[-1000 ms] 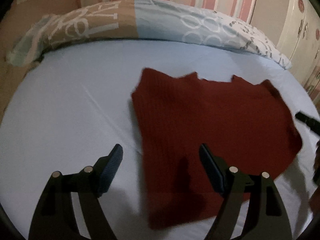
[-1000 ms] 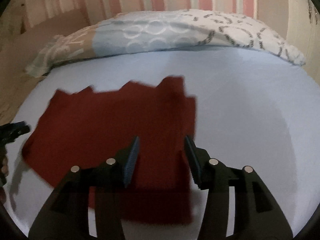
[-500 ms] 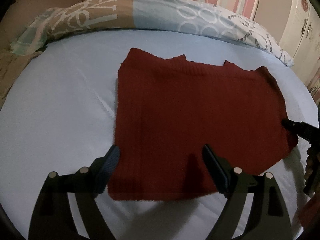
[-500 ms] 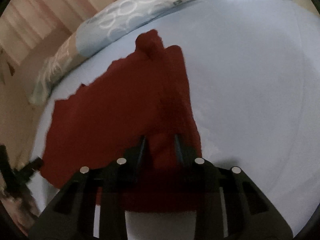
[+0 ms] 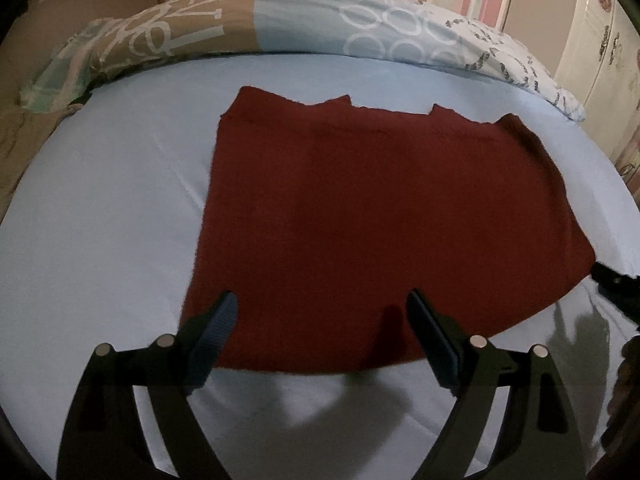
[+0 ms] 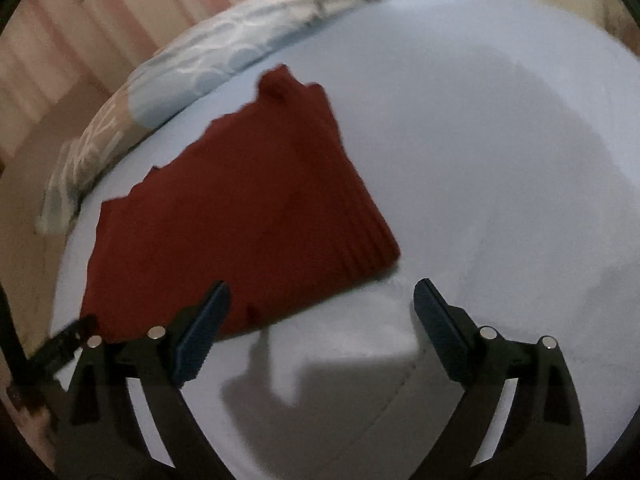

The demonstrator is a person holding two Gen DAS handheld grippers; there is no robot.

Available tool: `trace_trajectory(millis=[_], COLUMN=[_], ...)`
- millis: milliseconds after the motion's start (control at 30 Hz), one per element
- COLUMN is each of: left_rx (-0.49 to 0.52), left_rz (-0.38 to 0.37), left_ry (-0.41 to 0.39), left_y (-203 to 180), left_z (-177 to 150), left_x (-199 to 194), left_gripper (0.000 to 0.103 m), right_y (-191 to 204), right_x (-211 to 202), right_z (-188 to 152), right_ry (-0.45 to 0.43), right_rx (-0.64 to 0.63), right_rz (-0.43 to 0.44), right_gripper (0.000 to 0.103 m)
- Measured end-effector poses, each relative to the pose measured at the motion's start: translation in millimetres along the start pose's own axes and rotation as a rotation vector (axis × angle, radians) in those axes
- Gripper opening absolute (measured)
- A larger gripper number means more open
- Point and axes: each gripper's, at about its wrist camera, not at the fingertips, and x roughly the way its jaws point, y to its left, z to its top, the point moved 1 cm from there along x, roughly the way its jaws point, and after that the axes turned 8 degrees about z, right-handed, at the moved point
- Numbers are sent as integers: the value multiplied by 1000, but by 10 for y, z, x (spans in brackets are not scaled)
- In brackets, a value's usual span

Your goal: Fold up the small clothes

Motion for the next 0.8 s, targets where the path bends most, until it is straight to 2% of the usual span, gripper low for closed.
trace_trajectory(millis=[67, 133, 267, 567, 633, 733, 767, 800], left_rx=[-6, -8, -10, -25, -21, -14, -12, -12], left_rz=[2, 8, 6, 4, 7, 7, 9, 9], left_ry=[8, 13, 17, 26, 25, 22, 22, 22], left_y=[-16, -36, -52, -155, -180, -228, -243, -254], left_z=[-3, -2, 9, 47, 65, 89, 95, 101], left_x=[9, 1, -13, -53, -52, -49, -43, -40], left_gripper=[87, 87, 87, 87, 87, 87, 87, 87], right_y=[-56, -84, -56, 2, 26, 66, 81, 96], right_x=[66, 113, 206, 443, 487, 528, 548, 552], right_z=[-4, 2, 97, 277, 318, 379, 401, 413], right_ry=[26, 47, 55, 63, 47, 37, 46, 46], right_rx=[38, 56, 36, -26, -47, -89, -94, -101], right_rz=[15, 18, 16, 34, 51, 84, 100, 107], right_gripper=[72, 64, 65, 77, 76, 46, 41, 40])
